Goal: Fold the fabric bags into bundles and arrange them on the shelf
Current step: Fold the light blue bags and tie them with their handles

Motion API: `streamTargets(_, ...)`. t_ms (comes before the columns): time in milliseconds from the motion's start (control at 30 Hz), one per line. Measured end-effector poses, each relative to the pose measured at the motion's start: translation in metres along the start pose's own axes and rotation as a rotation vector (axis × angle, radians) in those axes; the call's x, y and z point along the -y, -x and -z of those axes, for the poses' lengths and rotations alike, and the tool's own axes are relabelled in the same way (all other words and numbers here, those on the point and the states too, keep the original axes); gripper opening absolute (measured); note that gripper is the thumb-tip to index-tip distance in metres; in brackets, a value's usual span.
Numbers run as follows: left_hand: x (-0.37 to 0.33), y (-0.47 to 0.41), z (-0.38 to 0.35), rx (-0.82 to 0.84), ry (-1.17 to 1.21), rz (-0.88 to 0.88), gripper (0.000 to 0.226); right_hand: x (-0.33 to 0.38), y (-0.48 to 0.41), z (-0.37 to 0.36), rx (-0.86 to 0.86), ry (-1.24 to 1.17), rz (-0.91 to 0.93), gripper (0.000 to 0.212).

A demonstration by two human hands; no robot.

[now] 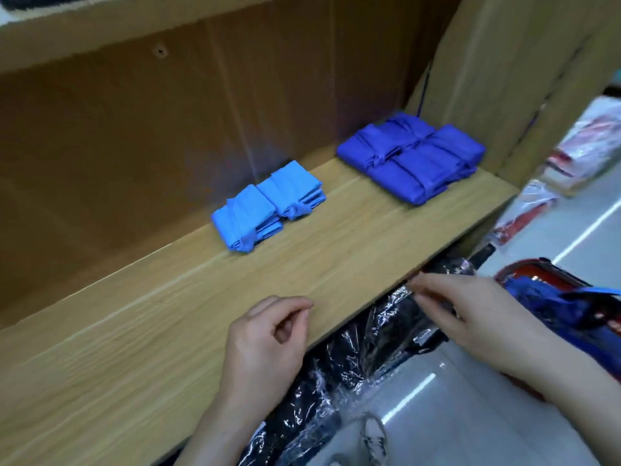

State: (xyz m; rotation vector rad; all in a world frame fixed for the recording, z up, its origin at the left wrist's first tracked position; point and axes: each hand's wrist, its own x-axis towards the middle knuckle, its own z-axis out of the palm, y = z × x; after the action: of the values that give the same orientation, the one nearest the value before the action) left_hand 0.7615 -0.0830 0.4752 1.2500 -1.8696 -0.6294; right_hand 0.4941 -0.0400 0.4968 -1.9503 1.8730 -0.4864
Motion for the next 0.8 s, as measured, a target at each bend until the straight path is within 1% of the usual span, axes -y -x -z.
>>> streamTargets(67,-0.007,0.007,-0.008,0.043,0.065,-0.02,0.019,-0.016,0.031,0.001,0.038,-0.08,-0.128,0.016)
streamTargets(133,-0.016,0.014,-0.02,0.109,0.125,-0.043,0.022,-0.037,0.064,0.001,0.018,-0.137,-0.248,0.014)
streamTargets(233,-0.031,0.029,-0.05,0.255,0.198,-0.02,0.032,-0.073,0.117,-0.002,-0.09,-0.146,-0.419,0.013)
streamTargets(300,-0.043,0.038,-0.076,0.367,0.22,-0.004,0.031,-0.096,0.151,-0.003,-0.166,-0.166,-0.521,0.014)
streamTargets(400,-0.059,0.046,-0.123,0.509,0.171,0.007,0.027,-0.131,0.198,-0.001,-0.271,-0.205,-0.665,0.017)
streamTargets(567,-0.095,0.049,-0.213,0.602,0.052,-0.088,0.029,-0.2,0.265,0.012,-0.516,-0.327,-0.879,0.02)
streamTargets(700,-0.129,0.055,-0.29,0.691,0.084,-0.003,0.037,-0.257,0.308,0.023,-0.648,-0.402,-1.014,0.02)
streamTargets(800,-0.155,0.057,-0.347,0.767,0.079,0.023,0.035,-0.299,0.331,0.027,-0.745,-0.463,-1.106,0.022)
